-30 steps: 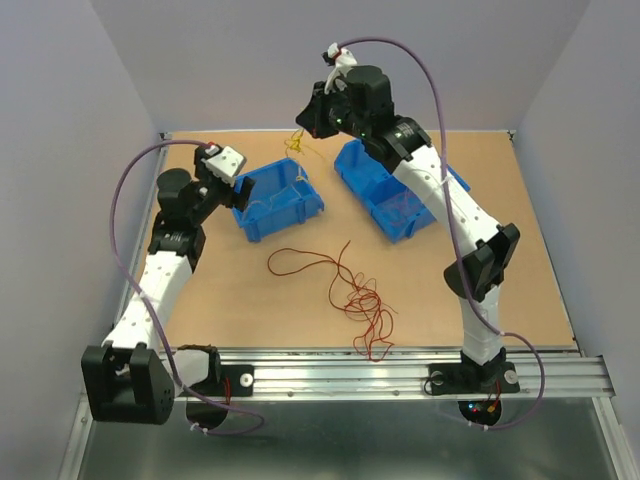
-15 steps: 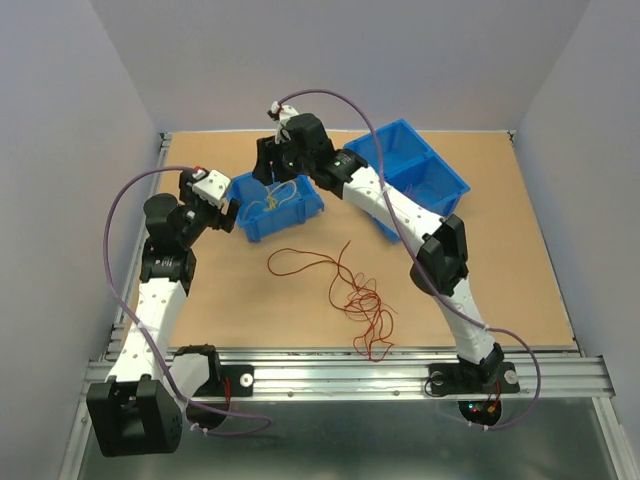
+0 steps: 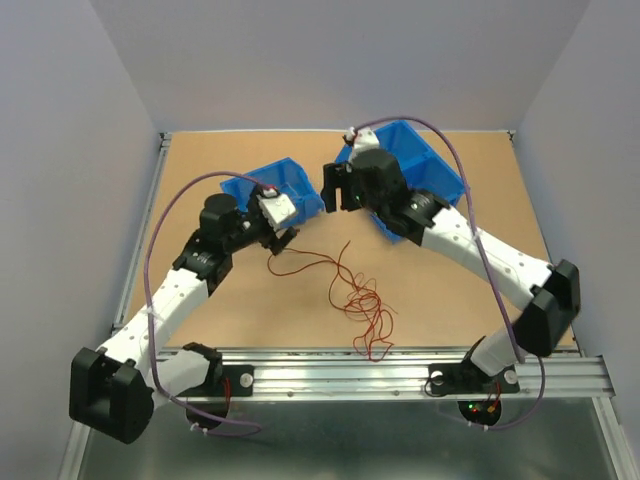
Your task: Untangle the cables
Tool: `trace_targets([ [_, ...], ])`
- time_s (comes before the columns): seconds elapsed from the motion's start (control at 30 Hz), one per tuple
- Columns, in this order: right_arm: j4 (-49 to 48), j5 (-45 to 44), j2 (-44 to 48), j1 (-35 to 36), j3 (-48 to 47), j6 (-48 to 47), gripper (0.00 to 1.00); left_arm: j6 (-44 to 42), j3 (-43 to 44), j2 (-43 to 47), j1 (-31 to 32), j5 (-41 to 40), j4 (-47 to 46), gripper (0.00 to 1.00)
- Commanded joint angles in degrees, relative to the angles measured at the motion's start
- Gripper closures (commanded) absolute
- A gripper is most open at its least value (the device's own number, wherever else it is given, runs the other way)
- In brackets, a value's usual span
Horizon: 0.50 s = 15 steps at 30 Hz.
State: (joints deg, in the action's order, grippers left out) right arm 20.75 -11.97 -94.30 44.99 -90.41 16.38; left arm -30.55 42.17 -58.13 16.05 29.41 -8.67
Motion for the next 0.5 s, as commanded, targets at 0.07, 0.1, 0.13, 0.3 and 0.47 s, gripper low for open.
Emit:
trace_targets([
  [0.07,-11.2,-17.3,15.4,-2.4,26.1,3.0,0.17,-4.7,7.5,-7.2,12.9,-1.9,4.9,0.11],
  [0.1,-12.0,-17.3,19.1,-3.2,28.3,3.7,0.16,-5.5,8.7,-11.1,17.1,-3.6,6.6,0.12],
  [0.13,-12.7,-17.2,21.0,-4.0,31.1,5.7,0.16,-5.6,10.7,-13.2,19.5,-5.3,6.8,0.12],
  [0.3,-20.2,-25.8,32.8,-4.8,42.5,8.9,0.15,-7.1,14.6,-24.0,31.7,-6.8,6.1,0.14],
  [0.47,-24.8,-32.8,36.3,-5.4,47.5,9.7,0.15,-5.8,11.9,-28.8,35.5,-3.9,0.4,0.16],
])
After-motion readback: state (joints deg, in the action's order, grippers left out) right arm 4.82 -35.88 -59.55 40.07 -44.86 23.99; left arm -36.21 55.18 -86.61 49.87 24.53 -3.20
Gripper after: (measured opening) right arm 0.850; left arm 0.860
